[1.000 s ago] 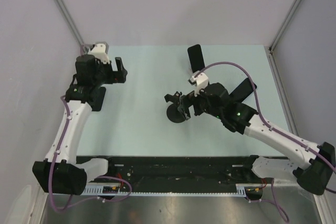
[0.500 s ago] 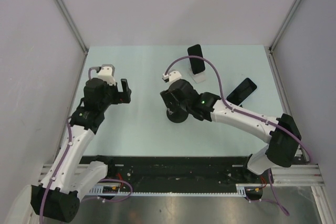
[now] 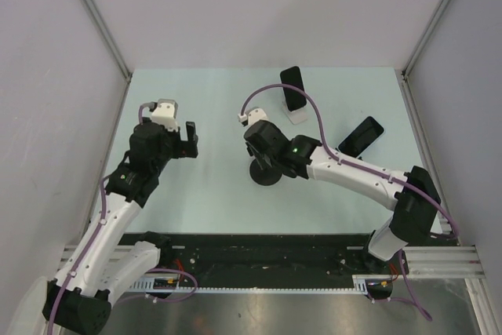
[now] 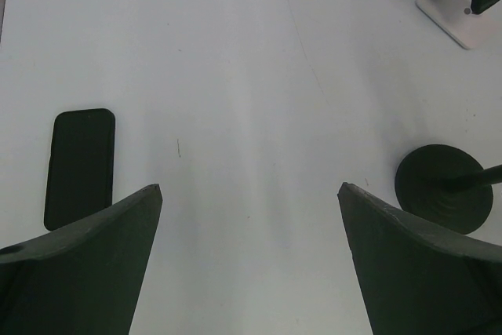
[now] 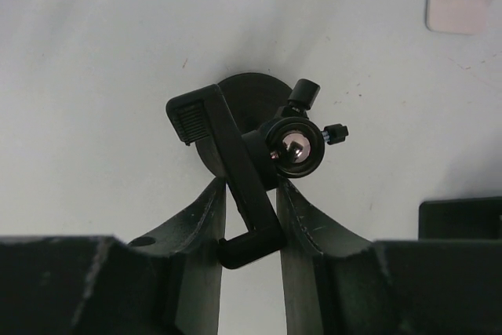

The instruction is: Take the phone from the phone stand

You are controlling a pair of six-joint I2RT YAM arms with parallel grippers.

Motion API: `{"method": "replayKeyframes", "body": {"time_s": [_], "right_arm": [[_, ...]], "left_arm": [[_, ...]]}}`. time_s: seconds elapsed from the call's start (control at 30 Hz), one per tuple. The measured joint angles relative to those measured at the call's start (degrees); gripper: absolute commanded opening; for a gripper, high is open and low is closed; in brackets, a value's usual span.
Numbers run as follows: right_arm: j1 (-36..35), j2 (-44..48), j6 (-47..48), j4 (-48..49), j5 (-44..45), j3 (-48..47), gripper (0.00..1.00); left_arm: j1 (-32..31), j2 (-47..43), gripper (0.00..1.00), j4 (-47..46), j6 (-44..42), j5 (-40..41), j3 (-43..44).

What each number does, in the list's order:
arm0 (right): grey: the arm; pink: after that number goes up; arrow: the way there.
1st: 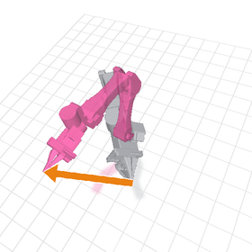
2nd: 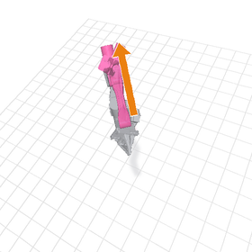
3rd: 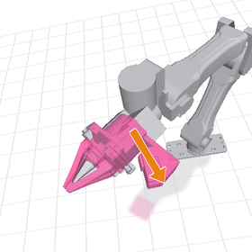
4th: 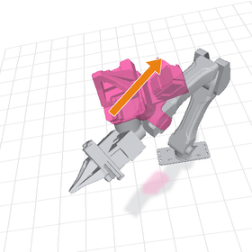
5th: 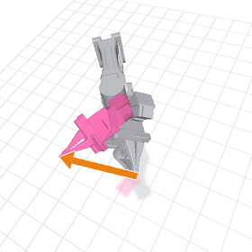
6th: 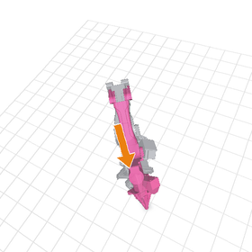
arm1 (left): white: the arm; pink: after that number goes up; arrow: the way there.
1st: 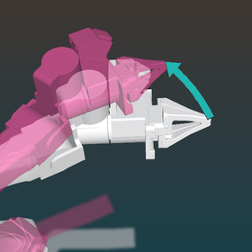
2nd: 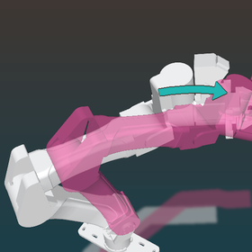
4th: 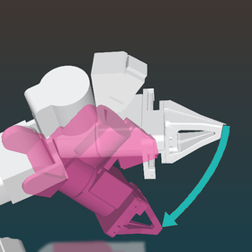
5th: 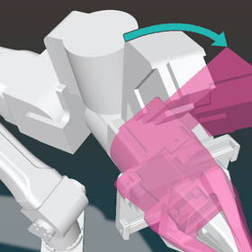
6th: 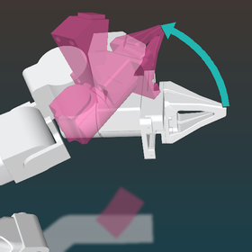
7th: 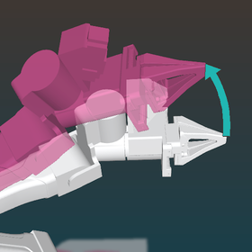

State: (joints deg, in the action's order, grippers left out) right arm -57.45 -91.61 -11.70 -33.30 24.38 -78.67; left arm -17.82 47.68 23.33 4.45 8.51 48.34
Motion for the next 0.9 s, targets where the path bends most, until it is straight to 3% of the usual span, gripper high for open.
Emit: {"method": "replayKeyframes", "body": {"time_s": [0.13, 0.27, 0.6, 0.9], "right_arm": [[1.4, 1.9, 2.3, -2.6, -1.3, 0.0, 0.00], [7.3, 6.4, 5.9, -4.2, -3.2, 0.0, 0.00], [33.2, 11.0, 16.1, 1.1, -3.8, -6.1, 0.00], [55.0, 0.1, 19.3, 9.1, -13.2, -14.7, 0.00]], "left_arm": [[-0.4, -0.1, 1.00, -0.1, -0.2, 0.2, -0.2], [-0.9, -0.1, 1.00, -0.1, -0.4, 0.2, -0.6], [-1.6, -0.1, 1.00, -0.1, -0.5, -0.9, -0.7], [-1.7, 1.0, 1.00, -0.1, -0.9, -2.2, -0.7]]}}
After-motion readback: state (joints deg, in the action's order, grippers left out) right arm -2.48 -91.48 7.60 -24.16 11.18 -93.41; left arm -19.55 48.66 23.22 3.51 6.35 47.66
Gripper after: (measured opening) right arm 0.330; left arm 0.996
